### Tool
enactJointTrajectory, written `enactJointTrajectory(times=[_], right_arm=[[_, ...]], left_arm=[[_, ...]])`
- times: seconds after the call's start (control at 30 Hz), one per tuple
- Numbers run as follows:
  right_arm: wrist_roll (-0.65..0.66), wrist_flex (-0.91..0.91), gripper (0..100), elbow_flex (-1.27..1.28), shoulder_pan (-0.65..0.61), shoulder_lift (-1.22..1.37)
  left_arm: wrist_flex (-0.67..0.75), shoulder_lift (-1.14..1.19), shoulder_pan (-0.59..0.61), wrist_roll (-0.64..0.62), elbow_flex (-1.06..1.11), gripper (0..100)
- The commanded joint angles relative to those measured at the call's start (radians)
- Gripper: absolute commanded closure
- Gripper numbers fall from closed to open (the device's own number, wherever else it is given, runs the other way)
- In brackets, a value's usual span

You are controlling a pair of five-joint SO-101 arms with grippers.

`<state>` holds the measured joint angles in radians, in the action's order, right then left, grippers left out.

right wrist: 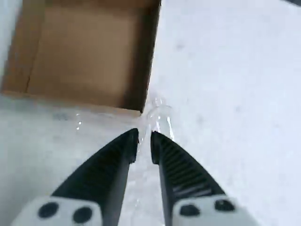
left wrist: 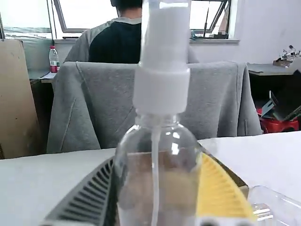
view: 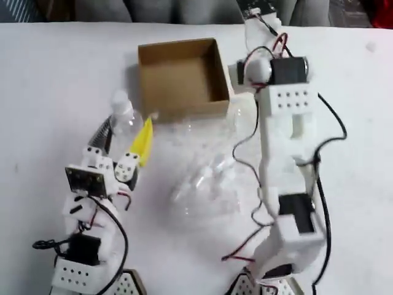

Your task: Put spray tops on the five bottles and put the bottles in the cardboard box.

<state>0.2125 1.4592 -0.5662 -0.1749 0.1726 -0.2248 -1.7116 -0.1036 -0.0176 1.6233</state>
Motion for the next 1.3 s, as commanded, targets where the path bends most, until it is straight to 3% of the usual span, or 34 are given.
enactJointTrajectory(times=[0.0,0.2,0.47,0.67,1.0,1.17,1.27], right_arm=[[0.006,-0.056,98.1,-0.129,0.016,0.13],[0.006,-0.064,84.4,-0.325,0.001,0.378],[0.006,-0.081,85.4,-0.715,-0.028,0.743],[0.006,-0.091,85.4,-0.918,-0.061,0.955],[0.006,0.056,86.1,-0.942,-0.071,1.021],[0.014,0.159,98.1,-0.937,-0.062,0.98],[0.068,0.211,97.5,-0.937,-0.056,0.969]], left_arm=[[-0.02,0.045,0.015,-0.018,-0.123,98],[-0.012,0.355,0.016,-0.018,-0.245,98],[0.025,0.576,0.051,-0.021,-0.333,98],[0.118,0.647,0.128,-0.12,-0.334,98],[0.13,0.667,0.128,-0.123,-0.336,98],[0.129,0.667,0.128,-0.123,-0.336,98],[0.127,0.667,0.128,-0.123,-0.336,98]])
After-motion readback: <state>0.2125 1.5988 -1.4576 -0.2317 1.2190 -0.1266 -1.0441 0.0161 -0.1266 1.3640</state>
